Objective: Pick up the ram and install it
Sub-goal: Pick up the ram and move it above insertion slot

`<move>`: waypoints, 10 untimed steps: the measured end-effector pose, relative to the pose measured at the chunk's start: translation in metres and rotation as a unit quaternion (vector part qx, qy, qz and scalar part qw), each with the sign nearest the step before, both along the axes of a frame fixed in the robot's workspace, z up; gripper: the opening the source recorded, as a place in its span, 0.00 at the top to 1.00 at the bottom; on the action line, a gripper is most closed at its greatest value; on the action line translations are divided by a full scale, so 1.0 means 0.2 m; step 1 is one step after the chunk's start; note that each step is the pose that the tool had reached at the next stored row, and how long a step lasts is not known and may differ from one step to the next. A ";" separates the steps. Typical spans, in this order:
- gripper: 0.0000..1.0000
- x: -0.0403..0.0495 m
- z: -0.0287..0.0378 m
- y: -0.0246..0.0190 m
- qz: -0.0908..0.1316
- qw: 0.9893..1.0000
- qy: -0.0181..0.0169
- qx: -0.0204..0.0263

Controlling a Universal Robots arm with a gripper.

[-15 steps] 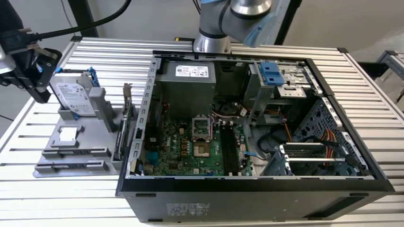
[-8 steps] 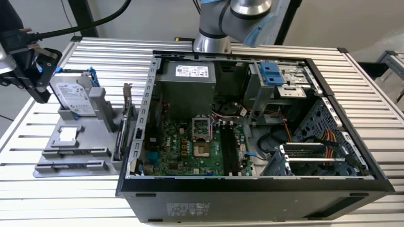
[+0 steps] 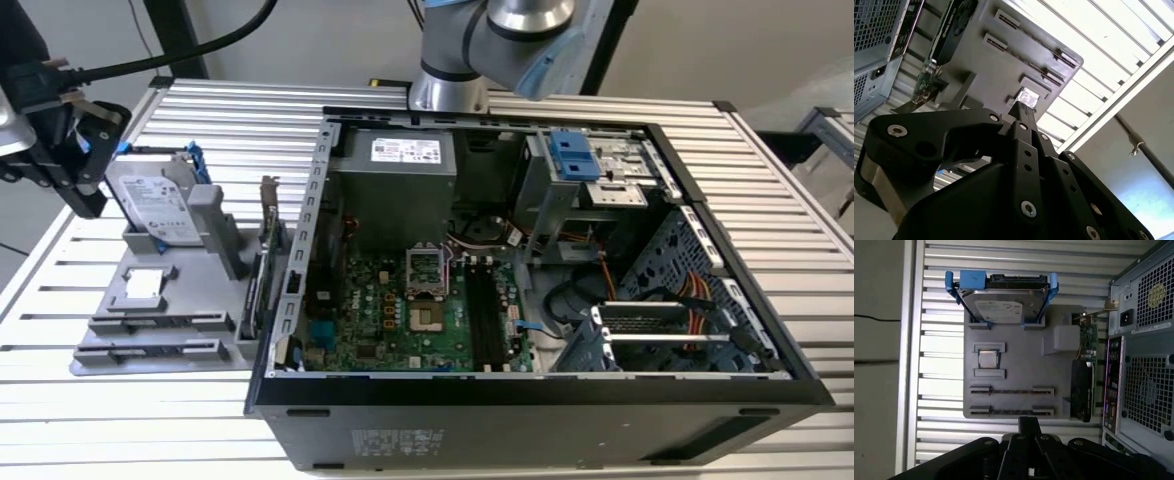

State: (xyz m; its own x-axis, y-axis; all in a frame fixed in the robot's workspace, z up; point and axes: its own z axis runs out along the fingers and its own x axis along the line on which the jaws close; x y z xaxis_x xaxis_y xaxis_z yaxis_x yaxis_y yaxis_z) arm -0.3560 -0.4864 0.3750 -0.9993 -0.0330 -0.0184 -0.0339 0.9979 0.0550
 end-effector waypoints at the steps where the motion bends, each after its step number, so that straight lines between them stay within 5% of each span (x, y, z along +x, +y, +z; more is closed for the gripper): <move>1: 1.00 0.000 0.000 0.000 0.001 1.000 0.000 0.000; 10: 1.00 0.000 0.000 0.000 0.006 1.000 0.000 0.000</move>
State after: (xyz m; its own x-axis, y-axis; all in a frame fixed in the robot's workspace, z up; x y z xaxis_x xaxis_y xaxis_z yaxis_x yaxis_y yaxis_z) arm -0.3560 -0.4864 0.3750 -0.9988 -0.0445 -0.0185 -0.0455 0.9974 0.0551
